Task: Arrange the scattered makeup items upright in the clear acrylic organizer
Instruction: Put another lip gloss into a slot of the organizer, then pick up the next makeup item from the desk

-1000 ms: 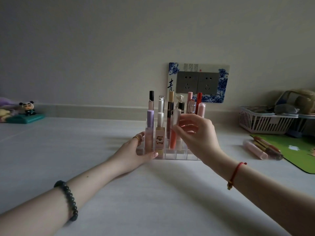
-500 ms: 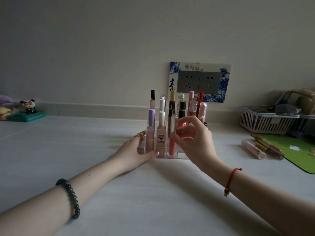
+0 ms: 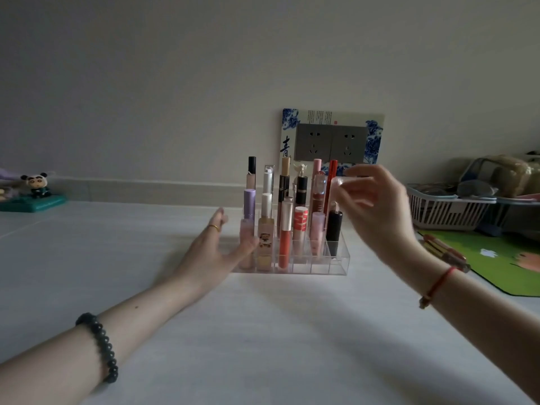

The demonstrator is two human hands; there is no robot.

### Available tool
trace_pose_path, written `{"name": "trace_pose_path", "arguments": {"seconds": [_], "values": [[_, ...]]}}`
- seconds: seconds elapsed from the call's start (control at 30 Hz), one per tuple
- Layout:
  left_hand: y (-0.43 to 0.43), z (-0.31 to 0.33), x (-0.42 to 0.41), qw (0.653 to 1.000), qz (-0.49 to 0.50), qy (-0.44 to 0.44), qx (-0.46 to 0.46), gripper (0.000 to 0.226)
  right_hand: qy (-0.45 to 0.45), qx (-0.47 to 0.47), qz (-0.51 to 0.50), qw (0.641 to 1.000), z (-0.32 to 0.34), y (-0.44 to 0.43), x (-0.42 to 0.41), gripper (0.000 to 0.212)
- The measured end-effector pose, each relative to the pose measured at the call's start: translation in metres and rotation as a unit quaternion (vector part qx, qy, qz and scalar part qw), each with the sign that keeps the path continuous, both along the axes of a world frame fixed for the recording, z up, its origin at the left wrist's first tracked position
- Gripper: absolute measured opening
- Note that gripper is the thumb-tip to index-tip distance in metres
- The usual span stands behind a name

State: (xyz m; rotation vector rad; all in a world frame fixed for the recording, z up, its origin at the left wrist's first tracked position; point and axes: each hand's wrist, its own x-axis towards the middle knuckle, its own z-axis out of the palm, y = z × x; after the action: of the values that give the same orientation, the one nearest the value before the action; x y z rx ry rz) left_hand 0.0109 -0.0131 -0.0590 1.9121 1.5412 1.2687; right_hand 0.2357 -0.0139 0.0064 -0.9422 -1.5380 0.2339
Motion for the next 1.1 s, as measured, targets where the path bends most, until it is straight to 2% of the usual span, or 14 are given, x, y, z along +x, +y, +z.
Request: {"name": "trace_pose_path", "arguments": {"seconds": [0.07, 0.17, 0.27, 0.33, 0.43, 0.6, 0.77, 0.87, 0.93, 0.97, 1.03, 1.1], "values": [[-0.003, 0.008, -0.001, 0.993, 0.028, -0.045, 0.108, 0.109, 0.003, 0.014, -0.038, 0.999, 0.007, 0.003, 0.024, 0.025], [-0.012, 0.026, 0.007, 0.959, 0.026, -0.06, 0.275, 0.069, -0.028, -0.013, -0.095, 0.995, 0.007, 0.01, 0.063, 0.025], [-0.029, 0.036, 0.037, 0.95, -0.051, -0.063, 0.302, 0.047, -0.07, -0.073, -0.143, 0.985, -0.006, 0.019, 0.096, 0.022], [-0.038, 0.036, 0.066, 0.954, -0.125, -0.063, 0.266, 0.044, -0.103, -0.117, -0.173, 0.972, -0.016, 0.025, 0.113, 0.023], [-0.042, 0.029, 0.112, 0.958, -0.201, -0.035, 0.204, 0.051, -0.131, -0.182, -0.183, 0.957, -0.026, 0.031, 0.127, 0.027], [-0.024, 0.02, 0.185, 0.971, -0.235, -0.02, 0.026, 0.053, -0.175, -0.235, -0.196, 0.936, -0.037, 0.033, 0.128, 0.031], [0.013, 0.018, 0.234, 0.967, -0.177, -0.112, -0.146, 0.06, -0.211, -0.267, -0.208, 0.917, -0.046, 0.034, 0.127, 0.035], [0.029, 0.013, 0.251, 0.944, -0.15, -0.192, -0.221, 0.092, -0.217, -0.273, -0.218, 0.911, -0.047, 0.037, 0.127, 0.039], [0.047, 0.001, 0.262, 0.931, -0.143, -0.241, -0.234, 0.112, -0.211, -0.275, -0.219, 0.912, -0.046, 0.038, 0.127, 0.04], [0.06, -0.009, 0.268, 0.926, -0.144, -0.256, -0.236, 0.114, -0.206, -0.276, -0.22, 0.912, -0.046, 0.038, 0.127, 0.041], [0.068, -0.016, 0.271, 0.916, -0.149, -0.287, -0.238, 0.111, -0.175, -0.289, -0.209, 0.918, -0.045, 0.038, 0.129, 0.043], [0.056, -0.007, 0.268, 0.912, -0.151, -0.311, -0.22, 0.103, -0.096, -0.307, -0.161, 0.933, -0.043, 0.035, 0.129, 0.048]]}}
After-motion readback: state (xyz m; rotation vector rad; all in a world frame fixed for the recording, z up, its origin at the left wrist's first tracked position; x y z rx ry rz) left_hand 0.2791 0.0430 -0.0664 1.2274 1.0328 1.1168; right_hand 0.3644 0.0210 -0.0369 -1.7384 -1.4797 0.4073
